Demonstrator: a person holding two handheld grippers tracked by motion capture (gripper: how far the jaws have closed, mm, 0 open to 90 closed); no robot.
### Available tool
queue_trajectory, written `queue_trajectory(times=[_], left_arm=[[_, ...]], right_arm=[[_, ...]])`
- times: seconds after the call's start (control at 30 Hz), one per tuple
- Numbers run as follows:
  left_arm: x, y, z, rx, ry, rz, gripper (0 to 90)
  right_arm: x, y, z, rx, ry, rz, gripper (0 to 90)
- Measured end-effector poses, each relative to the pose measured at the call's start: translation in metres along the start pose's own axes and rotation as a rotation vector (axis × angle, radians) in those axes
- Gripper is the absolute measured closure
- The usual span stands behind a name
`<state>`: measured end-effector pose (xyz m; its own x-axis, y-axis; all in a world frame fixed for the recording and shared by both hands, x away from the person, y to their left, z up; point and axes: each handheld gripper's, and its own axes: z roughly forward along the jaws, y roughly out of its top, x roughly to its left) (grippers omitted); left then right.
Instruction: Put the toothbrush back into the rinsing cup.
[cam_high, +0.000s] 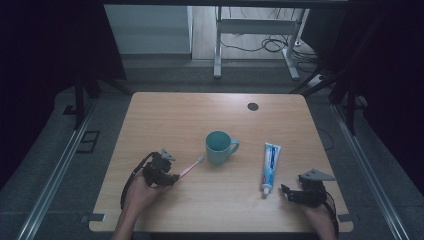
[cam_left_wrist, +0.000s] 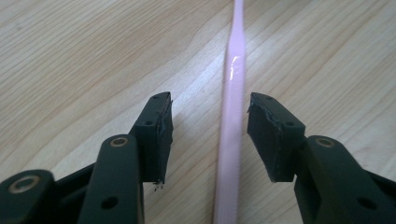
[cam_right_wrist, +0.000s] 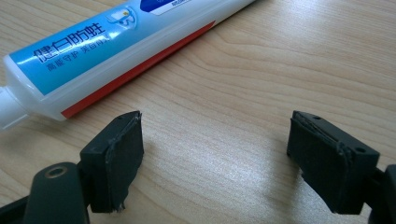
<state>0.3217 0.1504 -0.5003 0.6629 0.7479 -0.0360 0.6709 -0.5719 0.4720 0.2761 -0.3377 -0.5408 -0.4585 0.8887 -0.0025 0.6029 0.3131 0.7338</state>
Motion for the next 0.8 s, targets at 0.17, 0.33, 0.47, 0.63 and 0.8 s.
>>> queue_trajectory(times=[0.17, 0.33, 0.47, 0.63, 0.8], left_arm=[[0.001, 0.022, 0.004, 0.115, -0.04, 0.018, 47.2], [-0.001, 0.039, 0.01, 0.209, -0.043, 0.049, 47.1], [-0.004, 0.052, 0.017, 0.286, -0.037, 0.072, 47.8], [-0.009, 0.064, 0.026, 0.361, -0.027, 0.084, 53.3], [-0.009, 0.071, 0.033, 0.413, -0.02, 0.092, 57.3]], right_arm=[[0.0, 0.0, 0.0, 0.0, 0.0, 0.0, 18.4], [0.0, 0.0, 0.0, 0.0, 0.0, 0.0, 18.4], [0.0, 0.0, 0.0, 0.0, 0.0, 0.0, 18.4], [0.0, 0.0, 0.0, -0.001, 0.0, -0.001, 18.3], [0.0, 0.0, 0.0, 0.0, 0.0, 0.0, 18.3]])
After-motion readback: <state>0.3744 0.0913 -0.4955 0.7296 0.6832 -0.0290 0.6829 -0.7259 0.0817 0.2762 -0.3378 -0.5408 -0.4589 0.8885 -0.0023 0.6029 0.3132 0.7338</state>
